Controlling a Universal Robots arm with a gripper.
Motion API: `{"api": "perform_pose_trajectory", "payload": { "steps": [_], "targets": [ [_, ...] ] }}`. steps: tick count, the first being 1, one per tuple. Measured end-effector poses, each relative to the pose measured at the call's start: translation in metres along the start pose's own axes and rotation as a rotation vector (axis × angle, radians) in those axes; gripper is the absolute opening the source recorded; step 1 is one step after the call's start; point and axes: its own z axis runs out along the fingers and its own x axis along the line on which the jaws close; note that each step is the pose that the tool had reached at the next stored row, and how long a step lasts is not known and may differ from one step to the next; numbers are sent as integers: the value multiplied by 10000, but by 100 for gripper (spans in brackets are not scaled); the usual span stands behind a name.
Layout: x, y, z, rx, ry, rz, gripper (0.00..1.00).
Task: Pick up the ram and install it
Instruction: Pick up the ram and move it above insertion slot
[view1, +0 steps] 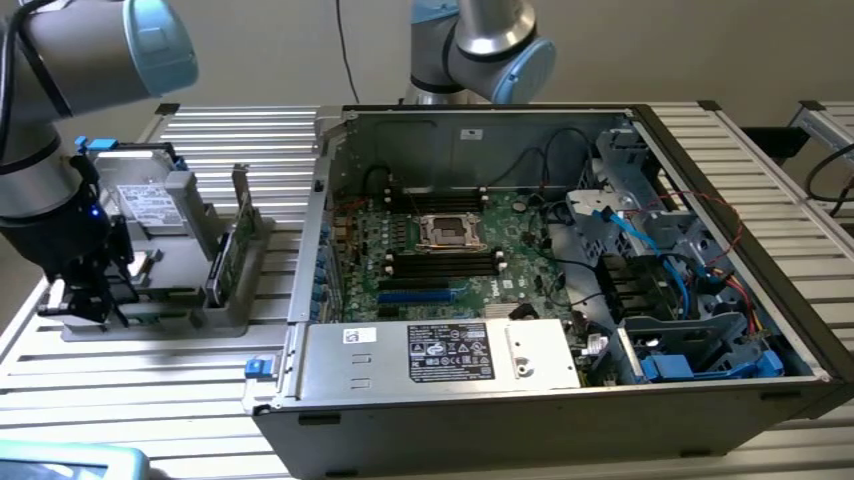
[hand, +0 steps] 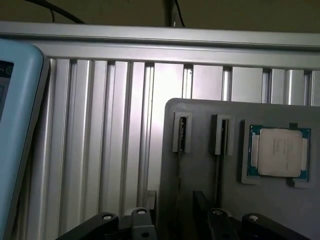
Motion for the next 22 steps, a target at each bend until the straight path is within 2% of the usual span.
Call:
{"api": "perform_pose_trajectory", "payload": {
  "steps": [7,13,14,15,16,17,18,20,22],
  "targets": [
    [7,-4,122,-1,-1,0,42],
    [7,-4,122,-14,1,0,42],
    [7,-4,124,-13,0,0,40],
    [7,-4,126,-13,0,-1,34],
    [7,-4,129,-13,0,-1,34],
    [7,-3,129,-14,-1,-1,27],
    [7,-3,130,-14,0,-1,27],
    [7,-3,131,-13,2,-2,16],
    [7,-2,132,-12,-1,-1,16]
  ]
}}
